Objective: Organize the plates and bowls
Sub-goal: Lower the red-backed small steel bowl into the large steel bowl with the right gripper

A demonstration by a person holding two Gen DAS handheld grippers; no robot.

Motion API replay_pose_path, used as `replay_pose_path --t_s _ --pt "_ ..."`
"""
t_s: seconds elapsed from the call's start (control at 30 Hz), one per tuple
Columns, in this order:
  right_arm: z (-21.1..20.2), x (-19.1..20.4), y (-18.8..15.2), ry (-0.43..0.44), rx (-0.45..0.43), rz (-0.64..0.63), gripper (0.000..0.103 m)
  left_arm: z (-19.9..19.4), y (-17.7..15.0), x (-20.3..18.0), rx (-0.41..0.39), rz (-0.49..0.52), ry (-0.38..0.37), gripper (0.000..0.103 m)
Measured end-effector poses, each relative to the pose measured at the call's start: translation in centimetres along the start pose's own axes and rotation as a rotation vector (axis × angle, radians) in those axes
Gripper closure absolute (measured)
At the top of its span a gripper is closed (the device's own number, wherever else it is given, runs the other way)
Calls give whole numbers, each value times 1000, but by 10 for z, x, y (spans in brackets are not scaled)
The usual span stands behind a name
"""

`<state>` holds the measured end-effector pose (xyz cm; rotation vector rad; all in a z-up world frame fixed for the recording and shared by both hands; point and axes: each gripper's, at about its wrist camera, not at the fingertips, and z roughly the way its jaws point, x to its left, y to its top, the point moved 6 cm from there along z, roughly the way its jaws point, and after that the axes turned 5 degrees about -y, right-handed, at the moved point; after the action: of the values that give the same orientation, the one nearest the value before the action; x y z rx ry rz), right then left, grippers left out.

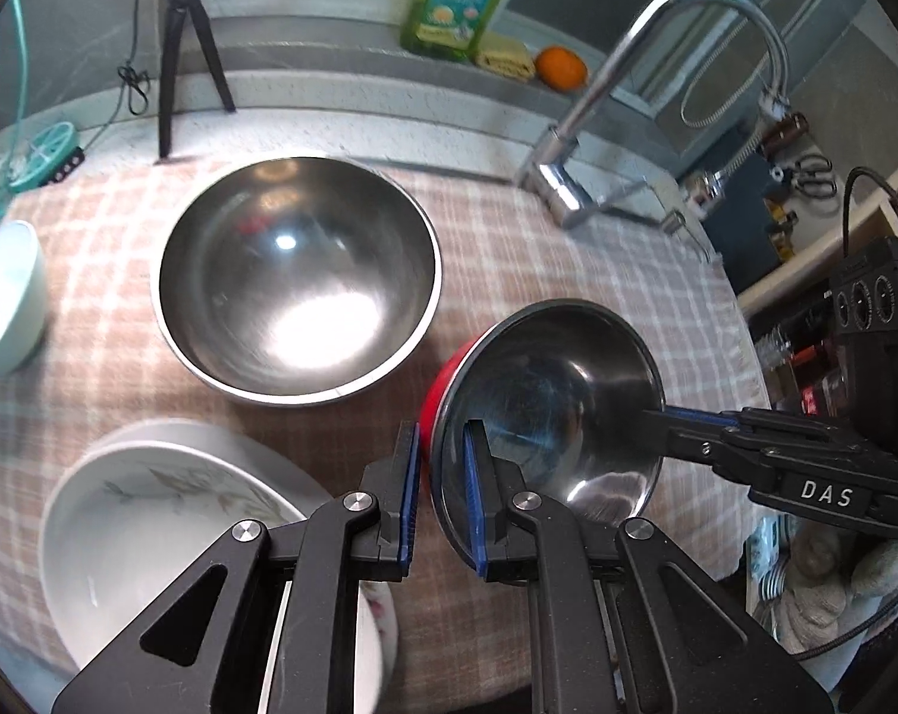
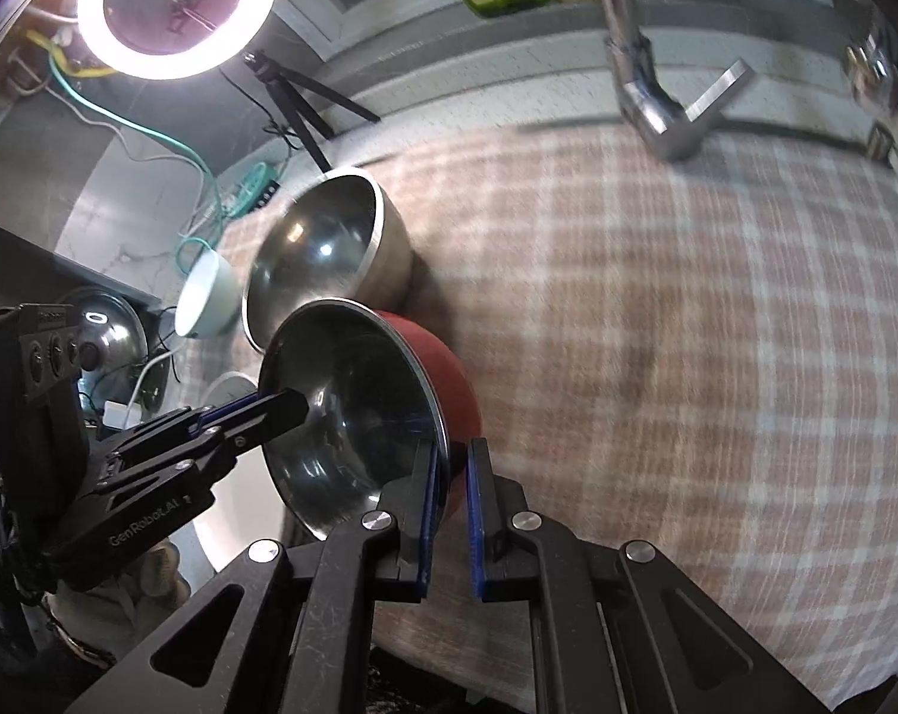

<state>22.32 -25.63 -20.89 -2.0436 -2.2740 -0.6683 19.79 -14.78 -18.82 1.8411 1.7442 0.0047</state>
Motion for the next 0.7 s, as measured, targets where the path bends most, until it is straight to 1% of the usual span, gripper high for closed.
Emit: replay_pose_path --t_s 0.27,0.37,0.47,0.57,0.7 --pt "-8 32 44 -2 -52 -78 94 -17 27 22 -65 -29 24 91" --pt "-4 42 58 4 -56 -94 94 -20 37 32 -85 -43 37 91" --pt "3 48 65 10 -42 -91 94 -21 43 38 -97 -47 60 91" --pt "8 50 73 19 -34 -90 94 -19 48 45 -94 -59 54 91" --pt "18 54 85 20 -32 -90 94 -17 60 56 -95 -67 71 91"
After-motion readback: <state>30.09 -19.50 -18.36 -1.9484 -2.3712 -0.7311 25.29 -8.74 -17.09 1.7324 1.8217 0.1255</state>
